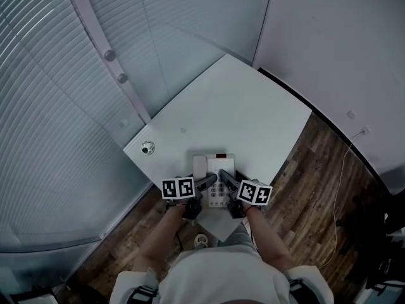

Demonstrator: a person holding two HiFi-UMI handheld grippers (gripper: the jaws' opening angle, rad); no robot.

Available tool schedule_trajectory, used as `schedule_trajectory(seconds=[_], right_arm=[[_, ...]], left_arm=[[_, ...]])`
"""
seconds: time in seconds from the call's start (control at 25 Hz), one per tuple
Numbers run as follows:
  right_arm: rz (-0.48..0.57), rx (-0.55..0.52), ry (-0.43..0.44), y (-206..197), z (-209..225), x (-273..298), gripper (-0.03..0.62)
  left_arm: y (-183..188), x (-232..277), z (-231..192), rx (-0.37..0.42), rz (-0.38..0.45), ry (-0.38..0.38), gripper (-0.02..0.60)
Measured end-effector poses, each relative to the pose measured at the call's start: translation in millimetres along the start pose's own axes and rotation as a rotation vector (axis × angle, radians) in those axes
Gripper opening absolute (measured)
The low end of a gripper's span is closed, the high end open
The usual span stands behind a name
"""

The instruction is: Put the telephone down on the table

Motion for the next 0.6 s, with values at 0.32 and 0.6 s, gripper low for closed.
schedule_trajectory(seconds=[0.32, 0.6], right_arm=[[-0.015, 0.018, -0.009, 3.9, 0.1, 3.3, 0.284], [-0.017, 0.02, -0.017, 3.8, 0.0, 4.1, 0.285]], left_arm=[[1.6, 6.2, 3.4, 0.061, 0.002, 0.089, 0.42], [1.2, 6.9, 4.6, 0.078, -0.009, 0.115, 0.42]])
Point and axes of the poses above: the fingertips, and each gripper's own axes: x forward along the fingers, z to its right, y out of its top, the point moved 8 cm from there along -x, backward along the fingers, and after that the axes turned 10 degrees about -z, right-handed, at the moved point
